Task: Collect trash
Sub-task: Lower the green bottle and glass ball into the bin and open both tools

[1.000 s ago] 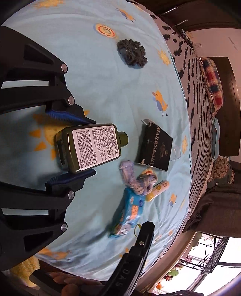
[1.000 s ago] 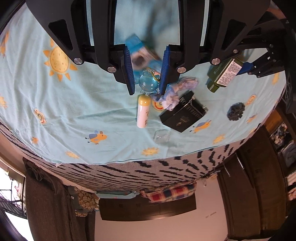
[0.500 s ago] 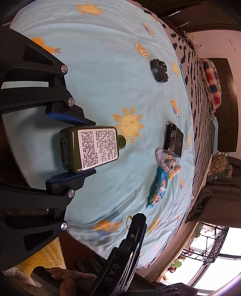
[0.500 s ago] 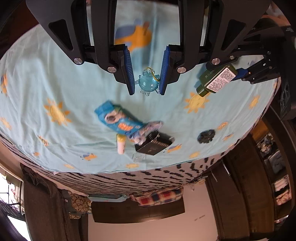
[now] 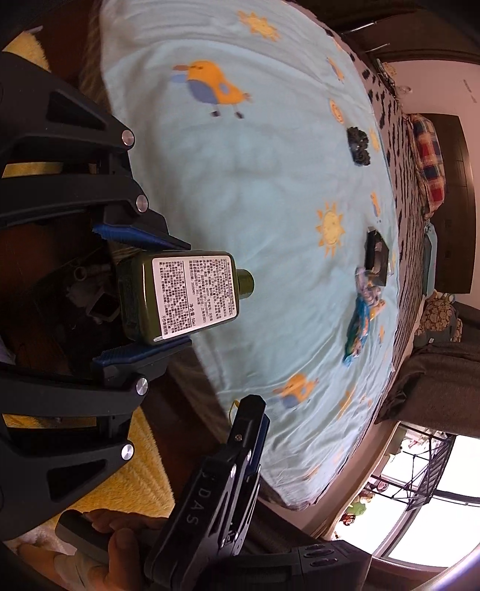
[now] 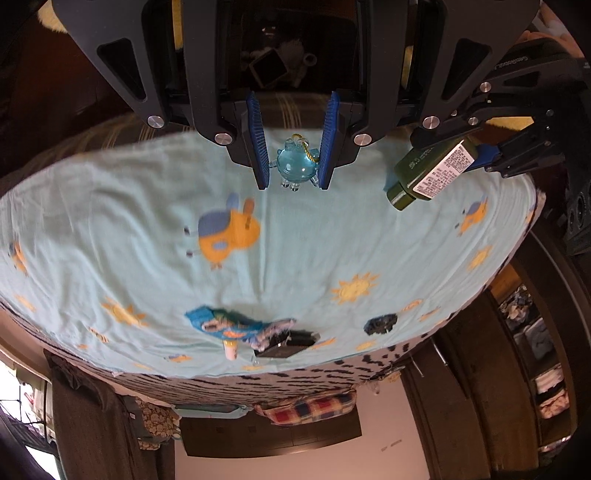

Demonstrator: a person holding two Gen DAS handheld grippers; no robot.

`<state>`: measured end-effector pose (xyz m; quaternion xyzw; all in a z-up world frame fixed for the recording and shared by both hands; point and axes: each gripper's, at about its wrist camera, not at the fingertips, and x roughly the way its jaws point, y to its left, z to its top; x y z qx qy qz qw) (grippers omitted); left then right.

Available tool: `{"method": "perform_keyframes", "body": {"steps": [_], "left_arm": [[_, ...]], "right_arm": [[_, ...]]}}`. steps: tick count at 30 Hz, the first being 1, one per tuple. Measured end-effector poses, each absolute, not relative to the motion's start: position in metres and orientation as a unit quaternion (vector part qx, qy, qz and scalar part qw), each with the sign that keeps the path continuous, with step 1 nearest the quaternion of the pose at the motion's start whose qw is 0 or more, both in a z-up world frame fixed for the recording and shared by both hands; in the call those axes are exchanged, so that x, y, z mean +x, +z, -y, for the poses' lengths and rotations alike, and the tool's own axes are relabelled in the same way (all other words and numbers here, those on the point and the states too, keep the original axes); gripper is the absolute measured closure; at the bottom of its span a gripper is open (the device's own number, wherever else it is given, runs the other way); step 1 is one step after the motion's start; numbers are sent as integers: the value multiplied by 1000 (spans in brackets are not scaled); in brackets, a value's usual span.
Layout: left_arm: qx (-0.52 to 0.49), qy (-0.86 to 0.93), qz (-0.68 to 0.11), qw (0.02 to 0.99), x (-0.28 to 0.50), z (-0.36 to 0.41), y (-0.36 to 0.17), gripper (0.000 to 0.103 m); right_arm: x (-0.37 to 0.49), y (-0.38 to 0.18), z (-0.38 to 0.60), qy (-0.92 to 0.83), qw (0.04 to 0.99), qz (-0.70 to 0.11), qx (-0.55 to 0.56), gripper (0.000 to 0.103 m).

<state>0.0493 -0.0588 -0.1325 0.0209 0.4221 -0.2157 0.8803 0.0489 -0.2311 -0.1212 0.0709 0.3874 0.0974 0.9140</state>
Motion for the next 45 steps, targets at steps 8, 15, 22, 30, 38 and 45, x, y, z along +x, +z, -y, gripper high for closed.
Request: {"method": "perform_keyframes", "body": {"steps": [8, 15, 22, 30, 38, 45], "left_arm": [[18, -225, -465, 856, 21, 61, -176, 61], [25, -212, -507, 835, 25, 60, -222, 61], [23, -207, -540, 816, 34, 61, -261, 61], [21, -202, -568, 798, 43, 67, -293, 61], [6, -206, -585, 784, 46, 62, -304, 61], [13, -202, -577, 791, 47, 66, -294, 52]], "right_arm": [[28, -159, 233, 91, 897, -427, 77, 75], [22, -198, 230, 85, 879, -463, 76, 75], [27, -233, 228, 83, 860, -498, 75, 75], [33, -260, 226, 79, 848, -519, 75, 75], [40, -272, 222, 86, 841, -528, 81, 74], [46, -261, 224, 72, 847, -520, 87, 51]]}}
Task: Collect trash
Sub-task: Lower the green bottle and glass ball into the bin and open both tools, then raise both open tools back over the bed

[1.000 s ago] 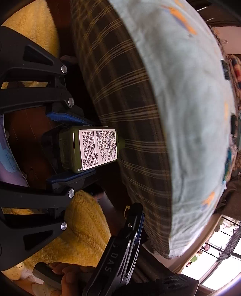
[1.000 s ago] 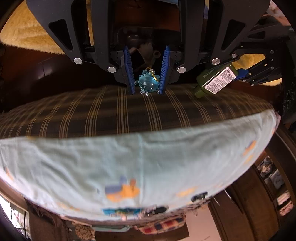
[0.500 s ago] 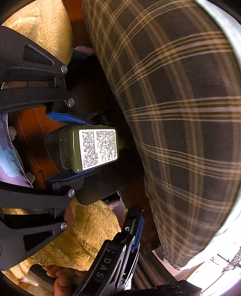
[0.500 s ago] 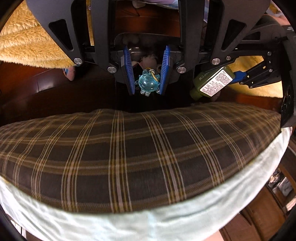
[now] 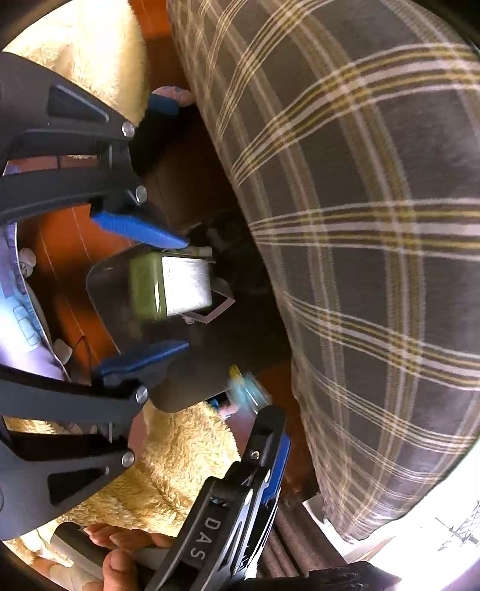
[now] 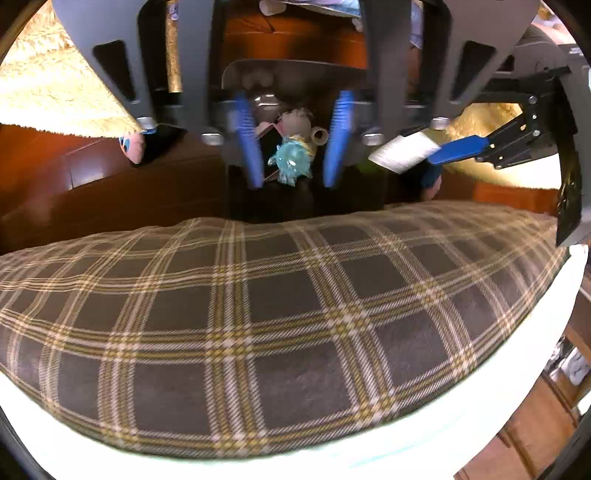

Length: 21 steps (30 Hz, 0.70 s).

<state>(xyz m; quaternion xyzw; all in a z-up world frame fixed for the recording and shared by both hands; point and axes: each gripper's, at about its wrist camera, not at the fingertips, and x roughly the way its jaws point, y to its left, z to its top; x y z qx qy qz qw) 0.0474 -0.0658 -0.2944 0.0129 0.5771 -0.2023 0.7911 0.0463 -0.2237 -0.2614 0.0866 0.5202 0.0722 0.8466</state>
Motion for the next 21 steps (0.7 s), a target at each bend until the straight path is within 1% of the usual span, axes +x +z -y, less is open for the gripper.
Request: {"method": "perform_keyframes", "body": {"steps": [3, 6, 8, 10, 12, 15, 21], "left_arm": [[19, -200, -569, 798, 46, 65, -288, 48], [30, -195, -556, 808, 43, 64, -277, 41], [38, -191, -543, 817, 41, 61, -267, 37], [41, -187, -529, 826, 38, 57, -254, 33], [39, -184, -517, 835, 34, 54, -239, 29], [28, -182, -496, 848, 34, 47, -215, 25], [29, -188, -455, 870, 36, 36, -170, 21]], "right_arm": [[47, -254, 227, 69, 850, -515, 91, 49], [45, -244, 230, 68, 856, -504, 91, 38], [44, -235, 229, 67, 862, -495, 87, 26], [43, -225, 229, 70, 865, -489, 86, 20], [41, -215, 231, 74, 871, -478, 88, 18], [39, -193, 235, 76, 881, -457, 92, 16], [42, -145, 247, 71, 907, -404, 97, 12]]}}
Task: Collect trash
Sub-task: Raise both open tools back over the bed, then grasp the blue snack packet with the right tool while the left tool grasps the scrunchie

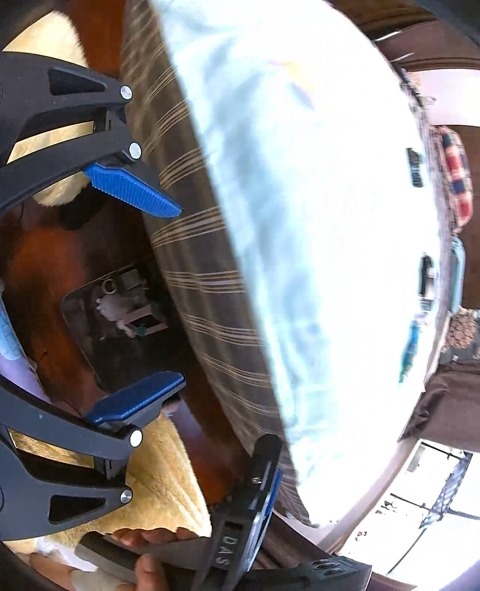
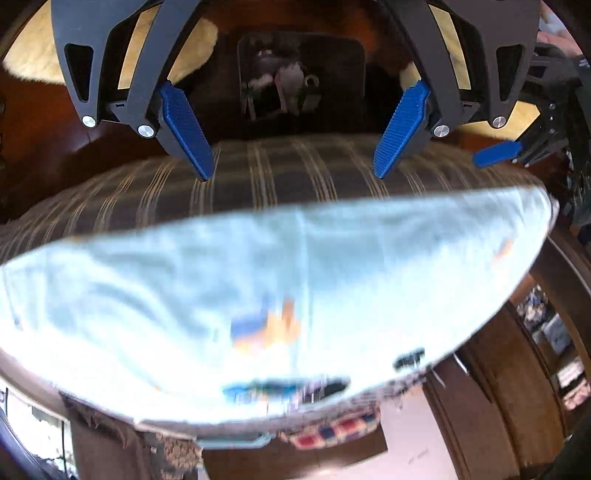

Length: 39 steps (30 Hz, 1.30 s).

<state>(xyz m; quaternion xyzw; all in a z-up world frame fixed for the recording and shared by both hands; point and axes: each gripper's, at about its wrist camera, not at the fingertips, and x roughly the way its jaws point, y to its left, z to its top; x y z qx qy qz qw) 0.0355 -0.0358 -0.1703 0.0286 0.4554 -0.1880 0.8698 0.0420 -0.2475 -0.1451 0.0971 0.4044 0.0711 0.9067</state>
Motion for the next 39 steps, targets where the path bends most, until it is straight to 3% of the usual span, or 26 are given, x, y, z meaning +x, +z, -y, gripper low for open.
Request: {"method": "perform_keyframes", "body": {"steps": [10, 27, 36, 39], "left_arm": [[28, -178, -414, 892, 74, 30, -122, 20], [27, -163, -419, 893, 178, 48, -114, 20], [35, -171, -419, 891, 220, 66, -113, 20], [39, -176, -418, 890, 232, 75, -112, 20]], "right_arm": [[91, -102, 270, 47, 927, -364, 75, 11], [222, -109, 278, 38, 921, -386, 31, 13], [263, -120, 276, 45, 912, -406, 28, 18], [268, -121, 274, 49, 910, -411, 21, 29]]}}
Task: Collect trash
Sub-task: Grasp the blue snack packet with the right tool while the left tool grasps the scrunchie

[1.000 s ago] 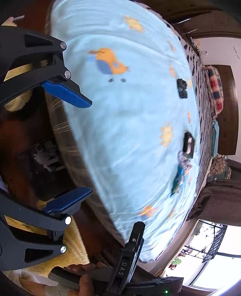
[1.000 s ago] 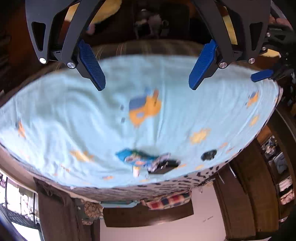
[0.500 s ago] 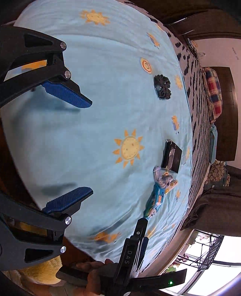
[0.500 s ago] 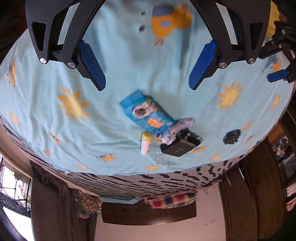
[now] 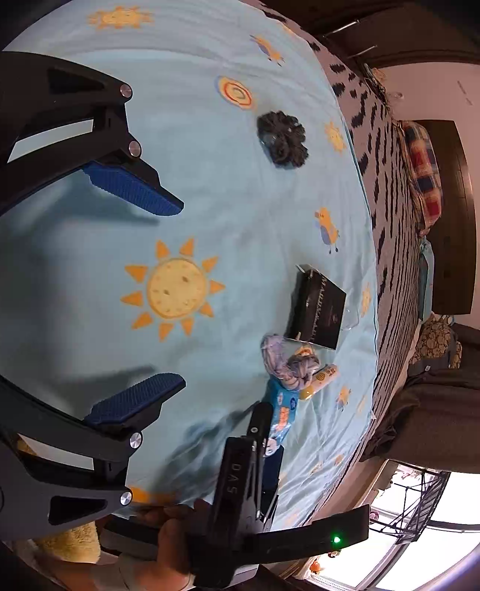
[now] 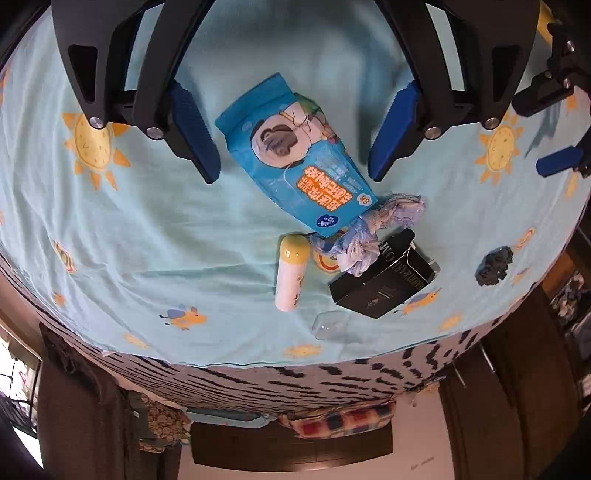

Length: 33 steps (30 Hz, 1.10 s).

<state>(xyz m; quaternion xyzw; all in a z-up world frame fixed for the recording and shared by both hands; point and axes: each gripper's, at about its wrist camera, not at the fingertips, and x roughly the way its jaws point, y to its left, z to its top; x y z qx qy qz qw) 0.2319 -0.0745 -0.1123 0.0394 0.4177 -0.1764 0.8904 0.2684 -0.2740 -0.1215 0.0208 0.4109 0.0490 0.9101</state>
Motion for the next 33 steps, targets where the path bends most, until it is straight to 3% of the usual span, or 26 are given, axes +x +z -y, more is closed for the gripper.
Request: {"method": "perform_keyframes", "body": {"steps": [2, 5, 14, 18, 28, 33], "left_arm": [[43, -178, -417, 890, 237, 79, -113, 20], [45, -184, -416, 889, 244, 87, -113, 21], [44, -211, -417, 883, 277, 117, -116, 31], [48, -227, -419, 878, 291, 135, -117, 52], [72, -245, -420, 871, 318, 172, -127, 68], [65, -243, -422, 871, 318, 169, -129, 90]], "right_arm": [[270, -121, 276, 43, 910, -411, 16, 47], [267, -119, 286, 48, 912, -407, 25, 56], [249, -97, 310, 34, 931, -361, 49, 58], [246, -90, 318, 33, 934, -351, 56, 58], [250, -106, 335, 36, 927, -366, 81, 58], [242, -103, 334, 36, 930, -359, 73, 58]]}}
